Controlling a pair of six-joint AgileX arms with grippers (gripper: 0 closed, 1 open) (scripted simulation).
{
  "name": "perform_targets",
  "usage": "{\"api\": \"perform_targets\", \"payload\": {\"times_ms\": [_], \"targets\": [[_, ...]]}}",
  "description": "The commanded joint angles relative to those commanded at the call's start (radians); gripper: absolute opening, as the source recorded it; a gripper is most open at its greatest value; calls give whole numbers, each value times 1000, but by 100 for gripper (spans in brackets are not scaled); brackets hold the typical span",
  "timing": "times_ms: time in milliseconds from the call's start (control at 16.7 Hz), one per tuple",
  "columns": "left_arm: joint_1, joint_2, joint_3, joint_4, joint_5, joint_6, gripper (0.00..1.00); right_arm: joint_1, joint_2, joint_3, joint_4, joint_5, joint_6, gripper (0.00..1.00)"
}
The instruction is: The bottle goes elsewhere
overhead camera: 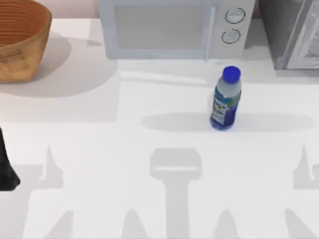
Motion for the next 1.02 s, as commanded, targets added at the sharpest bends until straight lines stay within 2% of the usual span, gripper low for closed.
{"api": "perform_targets", "payload": {"times_ms": [240, 420, 660, 1020], "targets": [[-10, 28, 10, 21, 2, 0, 100, 0, 0, 0, 0, 0, 0, 100], [-51, 149, 49, 108, 7, -1, 100, 0, 0, 0, 0, 0, 0, 100], [-139, 435, 135, 303, 14, -1, 100, 0, 0, 0, 0, 0, 0, 100], [-315, 995, 308, 691, 30, -2, 100, 0, 0, 0, 0, 0, 0, 100]]}}
